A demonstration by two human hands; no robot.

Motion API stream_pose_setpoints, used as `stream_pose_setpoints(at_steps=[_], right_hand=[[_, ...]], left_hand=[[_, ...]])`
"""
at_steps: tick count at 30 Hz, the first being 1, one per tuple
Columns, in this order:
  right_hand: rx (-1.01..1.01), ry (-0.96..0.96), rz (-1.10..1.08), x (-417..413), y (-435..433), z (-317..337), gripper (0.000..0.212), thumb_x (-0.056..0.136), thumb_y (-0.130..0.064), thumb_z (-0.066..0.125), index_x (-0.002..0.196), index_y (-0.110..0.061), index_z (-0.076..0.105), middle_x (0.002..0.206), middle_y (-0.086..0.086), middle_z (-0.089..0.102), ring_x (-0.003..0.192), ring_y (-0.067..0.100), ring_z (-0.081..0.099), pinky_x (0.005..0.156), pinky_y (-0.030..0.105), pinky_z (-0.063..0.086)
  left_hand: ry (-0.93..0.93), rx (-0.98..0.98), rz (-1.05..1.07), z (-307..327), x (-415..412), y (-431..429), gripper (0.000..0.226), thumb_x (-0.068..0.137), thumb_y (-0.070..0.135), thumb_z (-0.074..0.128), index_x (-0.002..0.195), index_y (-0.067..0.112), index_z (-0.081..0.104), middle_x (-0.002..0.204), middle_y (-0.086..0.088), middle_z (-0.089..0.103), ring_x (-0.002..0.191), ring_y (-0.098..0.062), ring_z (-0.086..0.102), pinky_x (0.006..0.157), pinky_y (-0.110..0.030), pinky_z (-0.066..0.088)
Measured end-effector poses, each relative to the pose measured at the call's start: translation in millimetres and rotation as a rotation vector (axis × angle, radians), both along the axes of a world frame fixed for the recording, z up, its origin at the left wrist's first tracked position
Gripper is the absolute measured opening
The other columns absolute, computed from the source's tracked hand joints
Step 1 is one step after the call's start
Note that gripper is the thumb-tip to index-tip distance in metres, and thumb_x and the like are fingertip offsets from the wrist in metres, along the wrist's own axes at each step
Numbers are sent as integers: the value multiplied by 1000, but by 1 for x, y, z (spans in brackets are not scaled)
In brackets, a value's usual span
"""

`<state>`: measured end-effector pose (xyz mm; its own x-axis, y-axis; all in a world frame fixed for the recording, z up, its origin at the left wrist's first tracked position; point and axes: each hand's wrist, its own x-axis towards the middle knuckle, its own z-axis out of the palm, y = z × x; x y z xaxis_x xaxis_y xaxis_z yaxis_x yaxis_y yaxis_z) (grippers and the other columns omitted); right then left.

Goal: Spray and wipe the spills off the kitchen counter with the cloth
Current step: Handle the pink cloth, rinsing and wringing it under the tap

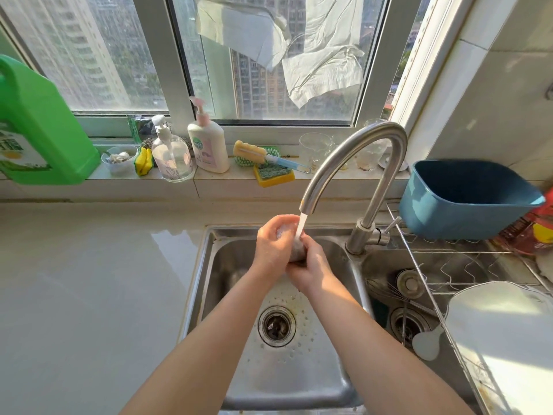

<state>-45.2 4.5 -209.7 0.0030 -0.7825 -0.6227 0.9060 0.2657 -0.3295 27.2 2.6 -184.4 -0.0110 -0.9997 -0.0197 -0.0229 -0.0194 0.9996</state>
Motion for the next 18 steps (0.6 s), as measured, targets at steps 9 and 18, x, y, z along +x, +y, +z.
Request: stream_pose_setpoints(at_steps=[9,18], right_hand=[[25,221,-43,16,-3,7,37,72,-11,78,102,0,61,83,19,65,74,31,66,62,38,55],[117,438,-179,12,-4,-12,25,78,-48,66,68,-25,70,83,1,63,92,31,64,99,50,48]], left_hand=[[341,340,214,-18,-9,16,21,88,11,72,101,21,59,100,-12,69,84,-20,68,79,-32,58],[618,485,346,-4,-17,15,42,96,-11,49,133,8,53,102,-14,64,79,-28,70,62,-34,61]])
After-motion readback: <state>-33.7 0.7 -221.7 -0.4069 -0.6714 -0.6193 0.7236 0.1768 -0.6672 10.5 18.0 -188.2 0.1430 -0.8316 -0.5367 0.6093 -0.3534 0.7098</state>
